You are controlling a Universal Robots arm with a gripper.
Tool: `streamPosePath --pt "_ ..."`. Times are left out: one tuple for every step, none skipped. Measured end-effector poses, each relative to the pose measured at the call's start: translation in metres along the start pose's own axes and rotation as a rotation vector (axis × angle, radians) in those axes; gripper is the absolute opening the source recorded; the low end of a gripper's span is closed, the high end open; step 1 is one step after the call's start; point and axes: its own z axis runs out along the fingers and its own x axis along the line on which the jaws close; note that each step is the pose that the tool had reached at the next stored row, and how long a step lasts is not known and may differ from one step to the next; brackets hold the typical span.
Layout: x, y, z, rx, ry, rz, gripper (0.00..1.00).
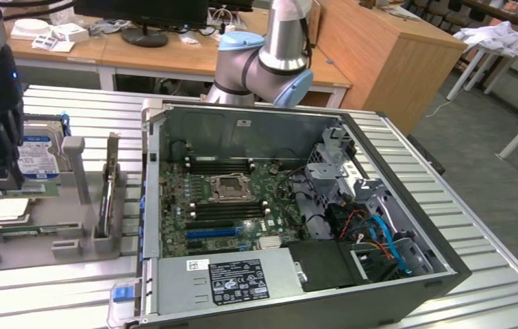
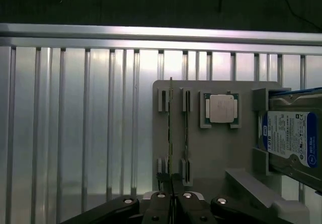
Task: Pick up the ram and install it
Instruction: 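Pick up the ram and move it above insertion slot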
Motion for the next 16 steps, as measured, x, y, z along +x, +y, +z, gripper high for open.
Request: streamPosePath --pt "0.0 0.0001 -0.0032 0.0 0.0 0.0 0.12" --pt "0.0 0.0002 -0.0063 -0.0001 0.0 0.0 0.12" --pt "0.0 0.0003 -0.0094 -0.0001 0.0001 0.0 0.12" --pt "0.0 0.0004 -0.0123 0.0 0.0 0.0 0.12" --pt "0.0 0.0005 -0.0155 0.0 0.0 0.0 0.12" --pt "0.0 0.0006 -0.0183 -0.0001 0.0 0.0 0.12" --pt "0.0 0.0007 -0.0211 0.0 0.0 0.0 0.12" --pt "0.0 0.0007 -0.0238 -0.0001 0.0 0.0 0.12" --pt "-0.001 0.0008 -0.0268 -0.0001 0.0001 0.0 0.12" --pt "-0.001 0.0009 -0.0299 0.0 0.0 0.0 0.12" --pt "-0.001 0.001 -0.0332 0.0 0.0 0.0 0.12" --pt "-0.001 0.0011 -0.0362 0.0 0.0 0.0 0.12" --pt "-0.001 0.0013 -0.0394 0.0 0.0 0.0 0.12" --pt "-0.001 0.0013 -0.0424 0.0 0.0 0.0 0.12" --pt "-0.001 0.0014 -0.0451 -0.0001 0.0001 0.0 0.12" --pt "-0.001 0.0015 -0.0477 0.0 0.0 0.0 0.12"
